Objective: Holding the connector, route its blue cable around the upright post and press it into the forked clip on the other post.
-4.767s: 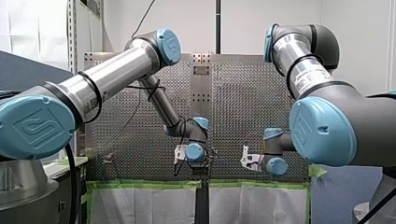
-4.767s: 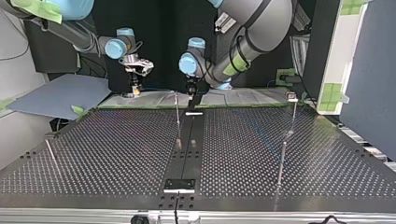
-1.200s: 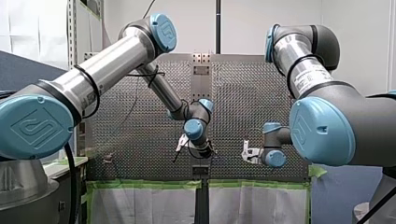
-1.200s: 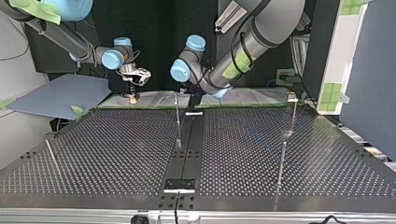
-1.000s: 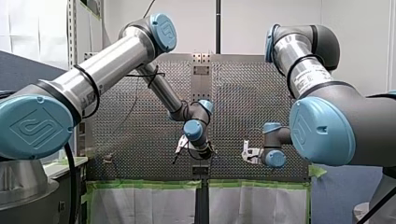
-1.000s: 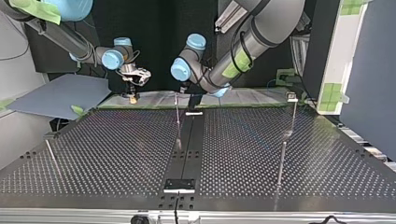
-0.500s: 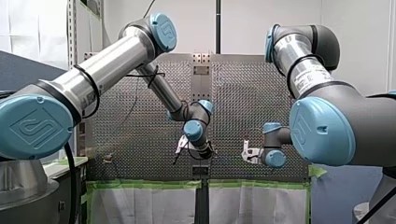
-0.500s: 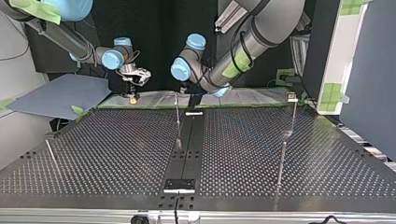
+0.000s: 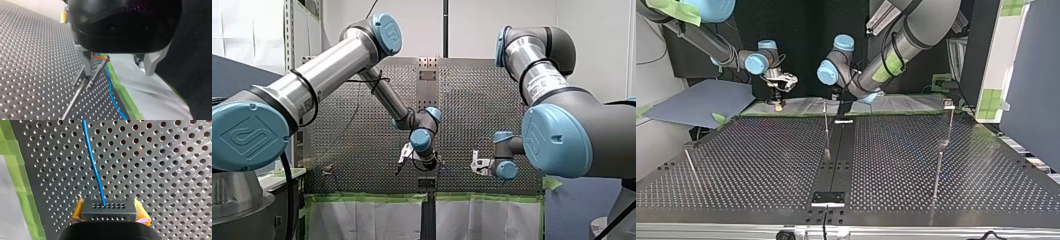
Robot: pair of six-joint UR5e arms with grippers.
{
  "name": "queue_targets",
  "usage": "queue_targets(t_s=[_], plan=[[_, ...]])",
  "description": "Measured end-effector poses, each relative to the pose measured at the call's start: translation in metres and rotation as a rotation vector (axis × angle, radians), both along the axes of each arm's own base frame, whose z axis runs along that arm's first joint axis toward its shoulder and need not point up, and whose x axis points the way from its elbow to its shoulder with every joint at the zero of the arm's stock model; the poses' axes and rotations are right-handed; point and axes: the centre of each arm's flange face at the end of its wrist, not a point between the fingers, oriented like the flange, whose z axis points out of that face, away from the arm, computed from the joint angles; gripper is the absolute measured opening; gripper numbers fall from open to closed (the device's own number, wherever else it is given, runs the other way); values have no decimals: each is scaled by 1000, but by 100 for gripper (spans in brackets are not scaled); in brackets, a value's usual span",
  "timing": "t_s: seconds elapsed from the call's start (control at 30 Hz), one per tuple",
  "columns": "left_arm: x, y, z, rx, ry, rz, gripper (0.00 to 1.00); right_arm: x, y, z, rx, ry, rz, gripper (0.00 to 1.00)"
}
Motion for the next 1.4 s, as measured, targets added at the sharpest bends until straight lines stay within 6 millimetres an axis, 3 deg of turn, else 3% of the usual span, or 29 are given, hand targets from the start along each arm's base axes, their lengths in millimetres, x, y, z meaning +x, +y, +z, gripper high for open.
queue_targets(t_s=[0.53,0.93,1.23,1.4], plan=[[1,1,11,6,-25,29,100,0,1,-1,7,4,1,0],[-11,15,-7,-16,-44,92,100,0,16,-9,55,85,4,0],[-15,5,-9,-93,-44,73,100,2,28,-10,62,108,33,0],[-22,-1,-13,-147,-38,54,100,1,33,-1,42,102,39,0]])
